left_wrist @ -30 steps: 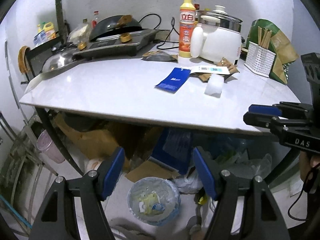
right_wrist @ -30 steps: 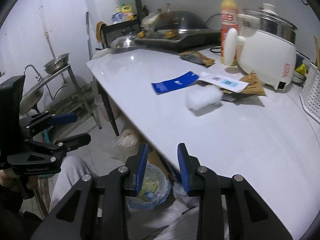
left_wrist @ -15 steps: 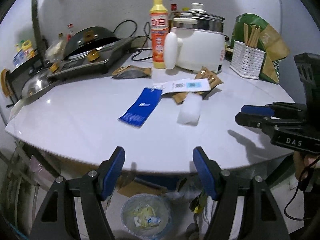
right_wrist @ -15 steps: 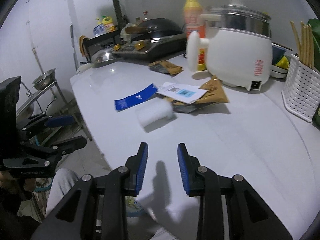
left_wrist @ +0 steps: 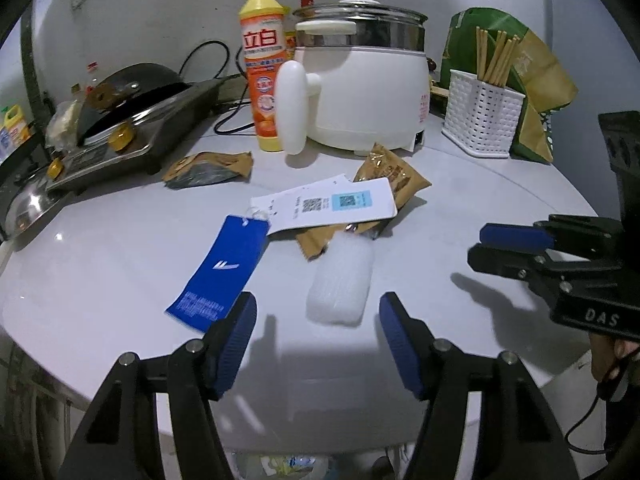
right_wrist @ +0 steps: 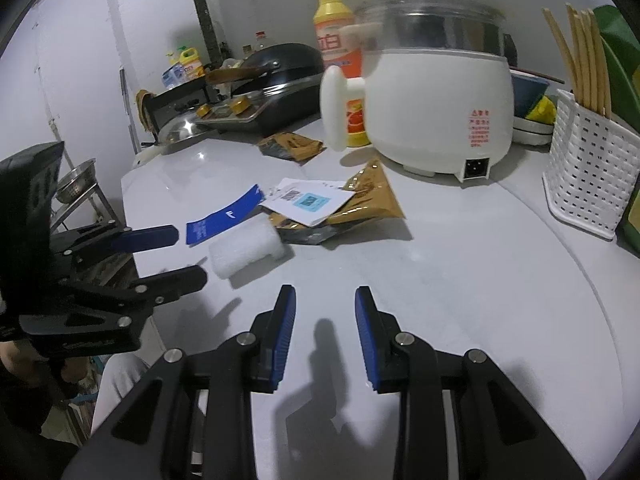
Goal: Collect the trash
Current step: 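Grasp the small white foam block on the counter with the left gripper, then lift the foam block with the left gripper while the right gripper grasps the blue tag card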
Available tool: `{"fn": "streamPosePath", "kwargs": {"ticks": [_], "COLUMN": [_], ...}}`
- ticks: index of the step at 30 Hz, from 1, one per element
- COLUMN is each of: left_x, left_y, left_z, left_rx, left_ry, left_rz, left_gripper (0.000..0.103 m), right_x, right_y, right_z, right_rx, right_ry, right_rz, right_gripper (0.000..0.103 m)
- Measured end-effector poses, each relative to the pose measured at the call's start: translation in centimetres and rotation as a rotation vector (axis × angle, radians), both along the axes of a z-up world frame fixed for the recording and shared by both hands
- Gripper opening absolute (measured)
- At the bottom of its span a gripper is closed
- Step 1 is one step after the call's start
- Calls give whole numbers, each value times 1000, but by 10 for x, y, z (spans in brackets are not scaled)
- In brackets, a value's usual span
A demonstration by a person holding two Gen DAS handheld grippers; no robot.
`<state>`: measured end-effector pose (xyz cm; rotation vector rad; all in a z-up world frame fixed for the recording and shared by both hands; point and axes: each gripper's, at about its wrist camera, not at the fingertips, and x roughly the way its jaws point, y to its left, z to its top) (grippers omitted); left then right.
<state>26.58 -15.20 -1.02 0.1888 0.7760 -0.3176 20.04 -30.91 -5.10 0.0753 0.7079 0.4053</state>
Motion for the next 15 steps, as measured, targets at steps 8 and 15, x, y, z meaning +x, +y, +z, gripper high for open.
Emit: {"fn": "streamPosePath", "kwargs": {"ticks": [8,15], "left_x": [20,23], "left_y": [-14,-8], "left_z": [-11,-11], "left_rx": [13,-6], "left_ry": [34,36], "left_rz": [-36,-34], "left_gripper": [45,32], "right_x": [6,11], "right_y": [-6,-3], "right_z": [-1,1], "right_rx": [11,-1], "right_ry": [5,4], "right_rz": [-19,-28], "right_gripper": [29,29]}}
